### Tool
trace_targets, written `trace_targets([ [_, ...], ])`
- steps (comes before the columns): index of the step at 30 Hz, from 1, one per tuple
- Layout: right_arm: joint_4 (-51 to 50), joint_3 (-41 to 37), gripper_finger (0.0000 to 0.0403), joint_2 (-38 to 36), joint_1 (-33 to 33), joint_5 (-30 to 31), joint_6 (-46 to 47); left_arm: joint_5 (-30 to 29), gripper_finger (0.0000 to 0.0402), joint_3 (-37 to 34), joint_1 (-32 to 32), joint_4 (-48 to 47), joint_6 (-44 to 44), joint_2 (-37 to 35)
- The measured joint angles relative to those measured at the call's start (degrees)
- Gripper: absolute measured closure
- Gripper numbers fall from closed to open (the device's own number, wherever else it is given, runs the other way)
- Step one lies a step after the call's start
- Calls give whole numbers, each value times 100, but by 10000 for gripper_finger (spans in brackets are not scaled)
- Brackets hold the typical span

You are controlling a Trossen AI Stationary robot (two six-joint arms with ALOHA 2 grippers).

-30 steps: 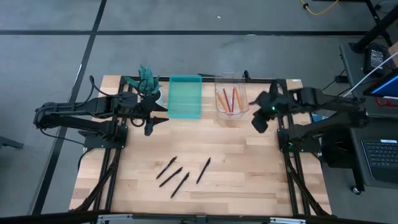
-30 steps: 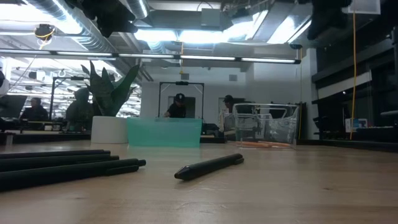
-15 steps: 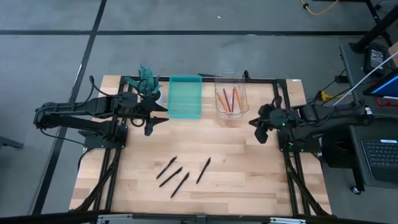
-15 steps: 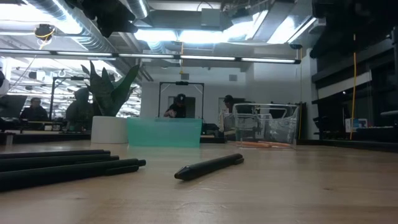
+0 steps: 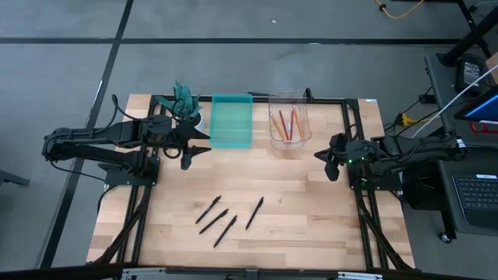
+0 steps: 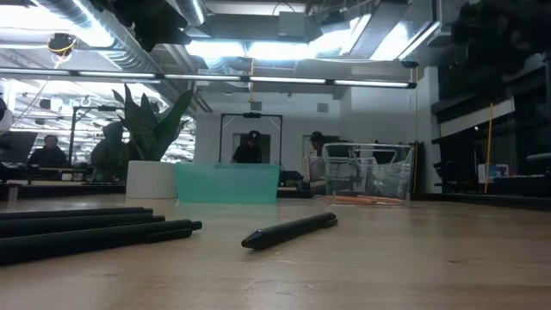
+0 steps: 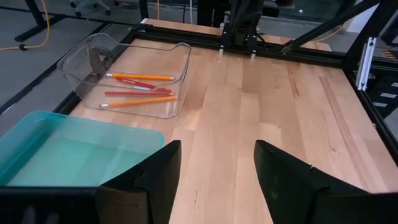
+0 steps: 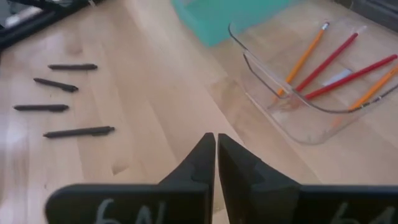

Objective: Sort pens & pencils
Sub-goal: Put the black pen into the green bin

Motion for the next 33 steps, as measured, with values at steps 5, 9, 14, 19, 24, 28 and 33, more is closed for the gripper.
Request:
trace_targets([
  [5, 78, 0, 382, -12, 0, 0, -28, 1, 204, 0, 0, -13, -206, -2],
  [9, 76, 0, 382, -6, 0, 0, -34, 0, 204, 0, -2, 44, -294, 20],
  [14, 76, 0, 382, -7, 0, 9, -44, -298, 204, -4, -2, 102, -330, 131],
  [19, 76, 0, 382, -5, -2, 9, -175, -290, 204, -4, -2, 98, -335, 154],
  [24, 76, 0, 382, -5, -2, 9, -185, -197, 204, -4, -2, 243, -568, 212],
  [28, 76, 0, 382, -5, -2, 9, -186, 107, 204, 122, -28, 691, -917, 394],
  [33, 78, 0, 382, -5, -2, 9, -190, 18, 204, 417, -250, 550, -1036, 927],
])
